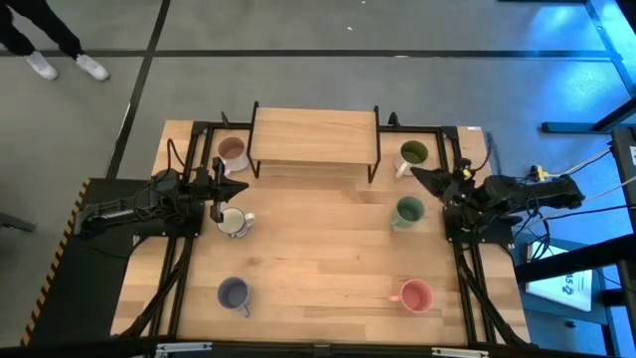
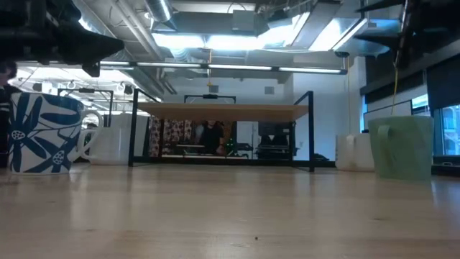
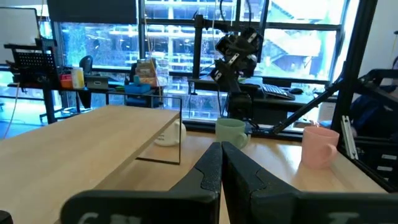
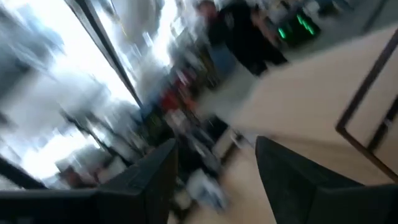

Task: Place coffee mugs
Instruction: Put the green mug on the shelf

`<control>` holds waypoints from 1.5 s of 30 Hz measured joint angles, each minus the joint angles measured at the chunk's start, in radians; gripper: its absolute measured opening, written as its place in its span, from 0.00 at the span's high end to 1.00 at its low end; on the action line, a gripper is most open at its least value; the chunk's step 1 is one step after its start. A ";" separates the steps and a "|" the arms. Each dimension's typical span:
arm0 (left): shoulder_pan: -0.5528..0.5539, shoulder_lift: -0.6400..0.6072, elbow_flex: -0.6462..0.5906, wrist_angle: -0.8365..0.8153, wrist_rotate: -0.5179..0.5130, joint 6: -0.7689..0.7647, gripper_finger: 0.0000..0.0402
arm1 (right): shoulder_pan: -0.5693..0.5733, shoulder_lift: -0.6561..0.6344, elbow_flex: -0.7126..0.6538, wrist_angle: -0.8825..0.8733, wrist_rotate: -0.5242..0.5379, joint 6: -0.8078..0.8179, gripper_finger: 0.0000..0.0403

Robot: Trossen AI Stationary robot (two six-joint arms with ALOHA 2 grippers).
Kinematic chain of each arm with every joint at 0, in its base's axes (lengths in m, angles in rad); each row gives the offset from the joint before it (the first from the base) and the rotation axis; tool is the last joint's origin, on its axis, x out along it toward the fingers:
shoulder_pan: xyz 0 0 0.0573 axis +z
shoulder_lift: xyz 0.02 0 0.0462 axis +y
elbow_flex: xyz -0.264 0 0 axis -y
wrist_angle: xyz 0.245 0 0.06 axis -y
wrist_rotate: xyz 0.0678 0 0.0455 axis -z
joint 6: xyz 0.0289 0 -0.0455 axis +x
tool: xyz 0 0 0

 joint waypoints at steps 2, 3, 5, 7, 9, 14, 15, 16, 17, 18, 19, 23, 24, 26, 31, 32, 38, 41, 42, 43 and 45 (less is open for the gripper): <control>0.000 0.000 0.000 0.001 0.003 -0.033 1.00 | 0.000 0.062 0.090 -0.168 -0.032 0.031 0.49; 0.000 0.000 0.000 0.001 0.003 -0.043 1.00 | 0.000 0.096 0.135 -0.256 -0.050 0.047 0.49; 0.000 0.000 0.000 0.001 0.001 -0.053 1.00 | 0.000 0.164 0.218 -0.420 -0.087 0.068 0.49; 0.000 0.000 0.000 0.001 -0.004 -0.053 1.00 | 0.000 0.226 0.292 -0.548 -0.123 0.083 0.49; 0.000 0.000 0.000 0.001 -0.005 -0.054 1.00 | 0.000 0.281 0.352 -0.655 -0.161 0.123 0.49; 0.000 0.000 0.000 0.006 -0.005 -0.057 1.00 | 0.000 0.401 0.421 -0.754 -0.280 0.170 0.49; 0.000 0.000 0.000 0.007 -0.005 -0.057 1.00 | 0.000 0.424 0.426 -0.760 -0.301 0.180 0.49; 0.000 0.000 0.000 0.006 -0.005 -0.057 1.00 | 0.000 0.448 0.428 -0.764 -0.317 0.197 0.49; 0.000 0.000 0.000 0.006 -0.005 -0.057 1.00 | 0.000 0.472 0.428 -0.765 -0.337 0.211 0.49; 0.000 0.000 0.000 0.006 -0.005 -0.057 1.00 | 0.000 0.498 0.428 -0.766 -0.359 0.227 0.49; 0.000 0.000 0.000 0.006 -0.005 -0.057 1.00 | 0.000 0.522 0.428 -0.770 -0.384 0.245 0.49; 0.000 0.000 0.000 0.006 -0.005 -0.057 1.00 | 0.000 0.627 0.429 -0.826 -0.472 0.314 0.49; 0.000 0.000 0.000 0.006 -0.005 -0.057 1.00 | 0.000 0.653 0.429 -0.848 -0.476 0.332 0.49; 0.000 0.000 0.000 0.006 -0.005 -0.057 1.00 | -0.002 0.700 0.429 -0.888 -0.464 0.360 0.49; 0.000 0.000 0.000 0.005 -0.006 -0.057 1.00 | -0.048 0.800 0.429 -0.893 -0.438 0.386 0.49; 0.000 0.000 0.000 0.004 -0.006 -0.056 1.00 | -0.058 0.818 0.429 -0.893 -0.429 0.385 0.49; 0.000 0.000 0.000 0.004 -0.006 -0.056 1.00 | -0.114 0.913 0.428 -0.881 -0.397 0.361 0.49; 0.000 0.000 0.000 0.005 -0.006 -0.056 1.00 | -0.133 0.948 0.428 -0.878 -0.405 0.333 0.50; 0.000 0.000 0.000 0.005 -0.006 -0.055 1.00 | -0.134 0.958 0.428 -0.875 -0.405 0.327 0.51; 0.000 0.000 0.000 0.004 -0.006 -0.054 1.00 | -0.134 0.967 0.428 -0.871 -0.405 0.321 0.52; 0.000 0.000 0.000 0.005 -0.006 -0.054 1.00 | -0.140 0.984 0.428 -0.865 -0.407 0.304 0.57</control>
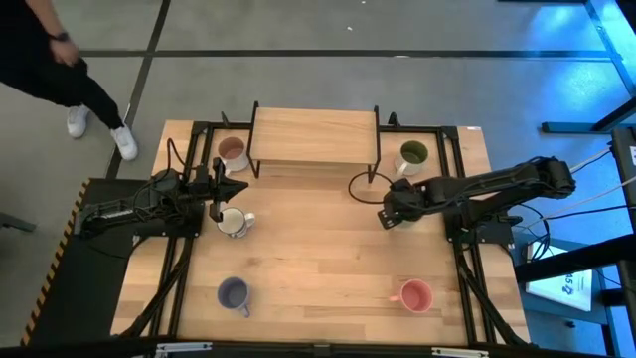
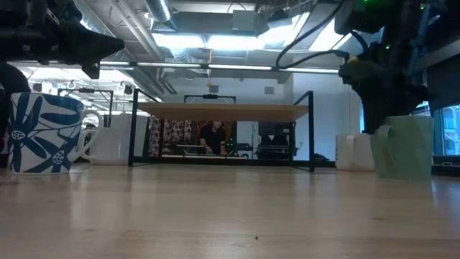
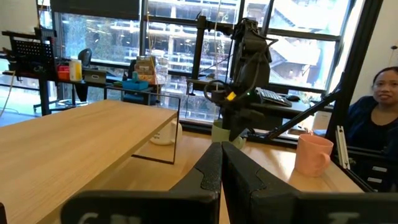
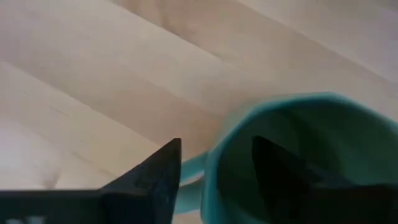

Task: Place coffee mugs
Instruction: Put the green mug on the shelf

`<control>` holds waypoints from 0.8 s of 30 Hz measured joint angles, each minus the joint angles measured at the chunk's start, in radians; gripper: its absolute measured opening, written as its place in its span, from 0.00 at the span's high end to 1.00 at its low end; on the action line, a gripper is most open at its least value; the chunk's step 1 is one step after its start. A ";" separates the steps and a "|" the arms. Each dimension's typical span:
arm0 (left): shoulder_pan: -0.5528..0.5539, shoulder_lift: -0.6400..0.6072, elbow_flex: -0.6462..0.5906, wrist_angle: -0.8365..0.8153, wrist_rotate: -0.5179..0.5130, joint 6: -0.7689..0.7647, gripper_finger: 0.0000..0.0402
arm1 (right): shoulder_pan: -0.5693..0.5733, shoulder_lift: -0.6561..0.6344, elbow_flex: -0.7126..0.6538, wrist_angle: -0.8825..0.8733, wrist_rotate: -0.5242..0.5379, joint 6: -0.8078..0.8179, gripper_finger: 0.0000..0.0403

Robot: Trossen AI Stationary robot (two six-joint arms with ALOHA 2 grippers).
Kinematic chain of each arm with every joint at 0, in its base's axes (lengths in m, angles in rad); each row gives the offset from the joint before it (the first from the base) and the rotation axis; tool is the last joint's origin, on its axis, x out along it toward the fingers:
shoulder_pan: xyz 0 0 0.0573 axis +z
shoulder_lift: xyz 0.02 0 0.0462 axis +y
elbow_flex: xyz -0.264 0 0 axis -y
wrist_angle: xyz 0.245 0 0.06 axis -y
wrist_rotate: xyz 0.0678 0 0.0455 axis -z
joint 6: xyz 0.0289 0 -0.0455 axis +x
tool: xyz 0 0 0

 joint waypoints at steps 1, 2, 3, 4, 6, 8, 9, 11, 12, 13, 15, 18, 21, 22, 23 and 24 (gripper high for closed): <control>0.000 0.000 0.000 0.000 0.000 0.000 1.00 | 0.000 0.006 0.000 -0.001 -0.004 -0.006 0.60; 0.000 0.000 0.000 0.000 0.000 0.000 1.00 | 0.000 0.011 0.000 0.000 -0.008 -0.015 0.63; 0.000 0.000 0.000 0.000 0.000 0.000 1.00 | 0.000 0.016 0.000 0.003 -0.010 -0.026 0.67; 0.000 0.000 0.000 0.000 0.000 0.000 1.00 | 0.000 0.019 0.000 0.004 -0.015 -0.036 0.71; 0.000 0.000 0.000 0.000 0.000 0.000 1.00 | 0.002 0.020 0.000 0.002 -0.025 -0.056 0.79; 0.000 0.000 0.000 0.000 0.000 -0.001 1.00 | 0.002 0.020 0.000 0.002 -0.026 -0.079 0.88; 0.000 0.000 0.000 0.000 0.000 -0.002 1.00 | 0.002 0.020 0.000 0.000 -0.029 -0.095 0.92; 0.000 0.000 0.000 0.000 0.001 -0.014 1.00 | 0.003 0.020 0.001 0.000 -0.033 -0.143 0.97; 0.000 0.000 0.000 0.000 0.001 -0.029 1.00 | 0.003 0.020 0.001 0.000 -0.035 -0.161 0.97; 0.000 0.000 0.000 0.000 0.001 -0.042 1.00 | 0.003 0.020 0.001 0.003 -0.036 -0.171 0.97; 0.000 0.000 0.000 0.000 0.001 -0.056 1.00 | 0.003 0.020 0.005 0.003 -0.049 -0.198 0.95; 0.000 0.000 0.000 0.000 0.001 -0.033 1.00 | 0.003 0.022 0.047 0.005 -0.089 -0.266 0.97; 0.000 0.000 0.000 0.000 0.001 -0.029 1.00 | 0.003 0.022 0.115 -0.006 -0.093 -0.349 0.98; 0.000 0.000 0.000 0.000 0.001 -0.028 1.00 | 0.003 0.022 0.140 -0.012 -0.093 -0.367 0.98; 0.000 0.000 0.000 0.000 0.001 -0.028 1.00 | 0.003 0.022 0.168 -0.011 -0.089 -0.385 0.97; 0.000 0.000 0.000 0.000 0.001 -0.027 1.00 | 0.003 0.022 0.197 -0.009 -0.087 -0.403 0.97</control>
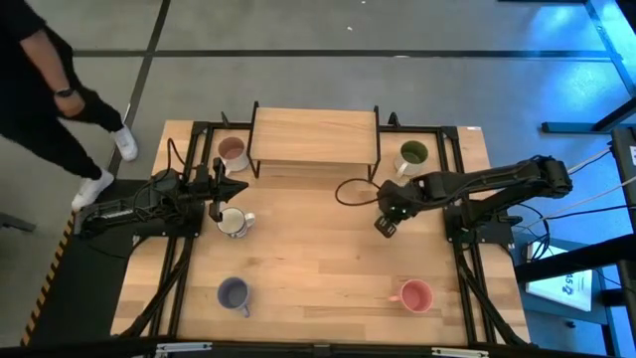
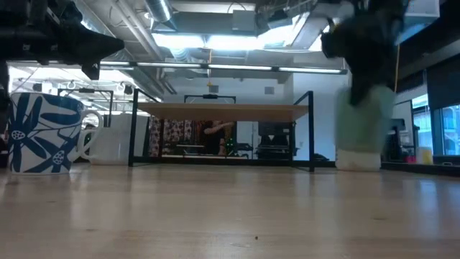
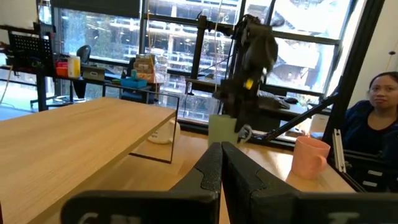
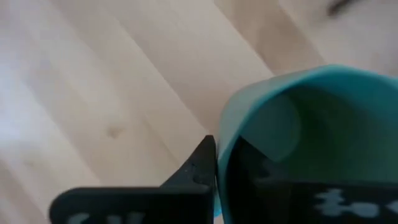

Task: Place coffee mugs
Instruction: Put the green mug on the shelf

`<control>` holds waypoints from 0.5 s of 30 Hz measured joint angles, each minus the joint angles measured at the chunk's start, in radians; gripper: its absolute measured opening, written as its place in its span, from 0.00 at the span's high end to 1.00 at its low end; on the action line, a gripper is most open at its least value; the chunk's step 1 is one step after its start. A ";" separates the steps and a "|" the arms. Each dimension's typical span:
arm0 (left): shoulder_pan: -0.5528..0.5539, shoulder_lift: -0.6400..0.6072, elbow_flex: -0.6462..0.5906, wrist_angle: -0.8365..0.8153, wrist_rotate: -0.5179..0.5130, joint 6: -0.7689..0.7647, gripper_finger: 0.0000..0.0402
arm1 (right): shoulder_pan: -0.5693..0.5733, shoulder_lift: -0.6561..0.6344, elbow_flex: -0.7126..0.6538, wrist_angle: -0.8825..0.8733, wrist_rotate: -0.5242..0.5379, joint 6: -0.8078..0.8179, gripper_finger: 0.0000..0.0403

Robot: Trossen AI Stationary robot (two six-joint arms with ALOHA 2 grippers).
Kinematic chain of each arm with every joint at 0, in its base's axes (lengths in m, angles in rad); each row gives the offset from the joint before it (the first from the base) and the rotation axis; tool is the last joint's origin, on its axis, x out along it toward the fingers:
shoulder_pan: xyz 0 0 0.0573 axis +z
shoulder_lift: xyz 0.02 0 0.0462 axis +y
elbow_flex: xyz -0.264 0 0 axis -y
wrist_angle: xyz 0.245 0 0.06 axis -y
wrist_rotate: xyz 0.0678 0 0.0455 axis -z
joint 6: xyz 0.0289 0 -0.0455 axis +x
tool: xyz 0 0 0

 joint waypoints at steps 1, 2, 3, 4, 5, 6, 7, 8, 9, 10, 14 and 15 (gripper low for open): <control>0.000 0.000 0.000 0.000 0.000 0.001 1.00 | 0.000 0.000 0.028 0.004 0.000 -0.023 0.97; 0.000 0.000 0.000 0.000 0.000 0.001 1.00 | 0.000 0.000 0.056 0.006 -0.002 -0.044 0.98; 0.000 0.000 0.000 0.000 0.000 0.001 1.00 | 0.000 0.000 0.085 0.006 -0.010 -0.061 0.98; 0.000 0.000 0.000 0.000 0.000 0.002 1.00 | 0.000 0.000 0.113 0.006 -0.022 -0.085 0.99; 0.000 0.000 0.000 0.000 0.000 0.002 1.00 | 0.000 0.000 0.143 0.008 -0.031 -0.111 0.99; 0.000 0.000 0.000 0.000 0.000 0.002 1.00 | 0.000 0.000 0.175 0.011 -0.035 -0.132 0.98; 0.000 0.000 0.000 0.000 0.000 0.002 1.00 | 0.000 0.000 0.209 0.014 -0.033 -0.148 0.98; 0.000 0.000 0.000 0.000 0.000 0.002 1.00 | 0.000 0.000 0.238 0.019 -0.022 -0.164 0.98; 0.000 0.000 0.000 0.000 0.000 0.000 1.00 | 0.000 0.000 0.267 0.025 0.002 -0.181 0.98; 0.000 0.000 0.000 0.001 0.005 -0.007 1.00 | 0.000 0.006 0.298 0.029 0.030 -0.200 0.98; 0.000 0.000 0.000 0.049 0.040 -0.058 1.00 | -0.026 0.061 0.440 0.032 0.144 -0.303 0.99; 0.000 0.000 0.000 0.053 0.047 -0.058 1.00 | -0.040 0.082 0.479 0.022 0.153 -0.319 0.99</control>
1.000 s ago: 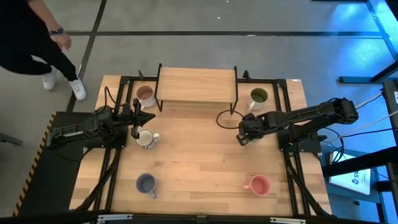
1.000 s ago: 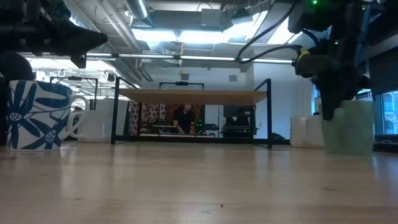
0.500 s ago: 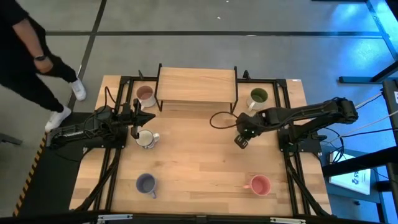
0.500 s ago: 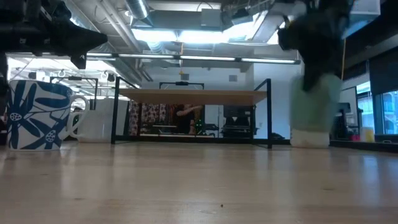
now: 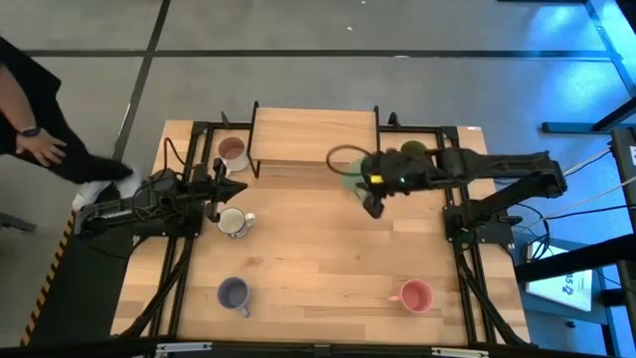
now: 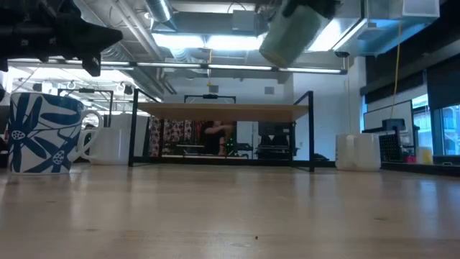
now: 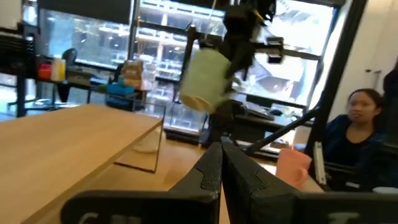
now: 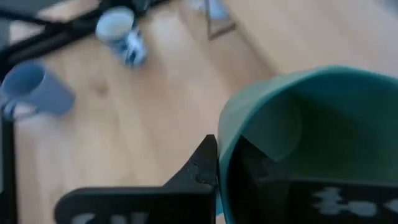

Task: Place coffee mugs
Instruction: Put the green mug on the shelf

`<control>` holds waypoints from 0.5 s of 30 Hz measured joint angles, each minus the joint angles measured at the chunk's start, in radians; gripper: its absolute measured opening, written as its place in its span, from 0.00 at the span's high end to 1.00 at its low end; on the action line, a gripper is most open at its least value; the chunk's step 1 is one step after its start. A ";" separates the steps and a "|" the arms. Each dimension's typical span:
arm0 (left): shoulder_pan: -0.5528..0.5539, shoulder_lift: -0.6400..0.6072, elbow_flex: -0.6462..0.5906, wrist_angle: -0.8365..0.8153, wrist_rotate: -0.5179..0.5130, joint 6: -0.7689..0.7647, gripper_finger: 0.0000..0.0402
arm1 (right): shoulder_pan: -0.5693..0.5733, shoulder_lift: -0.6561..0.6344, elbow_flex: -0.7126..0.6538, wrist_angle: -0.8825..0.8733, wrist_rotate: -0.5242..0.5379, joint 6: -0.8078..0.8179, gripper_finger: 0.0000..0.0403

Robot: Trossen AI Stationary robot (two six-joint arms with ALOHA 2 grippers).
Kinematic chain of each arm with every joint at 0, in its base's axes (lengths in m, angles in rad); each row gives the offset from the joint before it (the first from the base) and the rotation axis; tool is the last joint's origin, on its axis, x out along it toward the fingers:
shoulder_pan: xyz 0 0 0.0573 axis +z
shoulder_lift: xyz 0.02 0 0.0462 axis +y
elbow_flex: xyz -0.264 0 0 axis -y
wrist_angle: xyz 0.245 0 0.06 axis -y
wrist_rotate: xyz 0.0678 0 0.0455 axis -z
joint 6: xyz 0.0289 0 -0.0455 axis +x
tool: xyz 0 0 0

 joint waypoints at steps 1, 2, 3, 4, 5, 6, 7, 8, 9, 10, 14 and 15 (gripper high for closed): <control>0.000 0.000 0.000 0.005 0.009 0.000 1.00 | -0.019 0.026 0.040 -0.022 0.000 -0.018 0.98; 0.000 0.000 0.000 0.013 0.021 -0.001 1.00 | -0.040 0.053 0.078 -0.042 -0.004 -0.044 0.98; 0.000 0.000 0.000 0.022 0.033 -0.003 1.00 | -0.061 0.082 0.119 -0.060 -0.012 -0.069 0.98; 0.000 0.000 0.000 0.030 0.042 -0.009 1.00 | -0.084 0.112 0.162 -0.076 -0.018 -0.095 0.99; -0.001 0.000 0.000 0.034 0.044 -0.020 1.00 | -0.107 0.143 0.210 -0.102 -0.022 -0.118 0.99; -0.001 0.001 0.000 0.034 0.041 -0.039 1.00 | -0.131 0.172 0.258 -0.139 -0.029 -0.137 0.99; -0.001 0.001 0.000 0.033 0.033 -0.063 1.00 | -0.155 0.203 0.309 -0.183 -0.037 -0.152 0.99; -0.001 0.001 0.000 0.032 0.025 -0.083 1.00 | -0.180 0.234 0.360 -0.231 -0.042 -0.173 0.99; -0.001 0.001 0.000 0.031 0.018 -0.098 1.00 | -0.204 0.267 0.410 -0.273 -0.047 -0.196 0.98; -0.001 0.001 0.000 0.031 0.006 -0.104 1.00 | -0.226 0.303 0.460 -0.311 -0.045 -0.213 0.98; -0.001 0.001 0.000 0.032 -0.038 -0.109 1.00 | -0.311 0.421 0.659 -0.438 -0.057 -0.268 0.98; -0.001 0.001 0.000 0.032 -0.051 -0.121 1.00 | -0.331 0.448 0.706 -0.467 -0.064 -0.281 0.98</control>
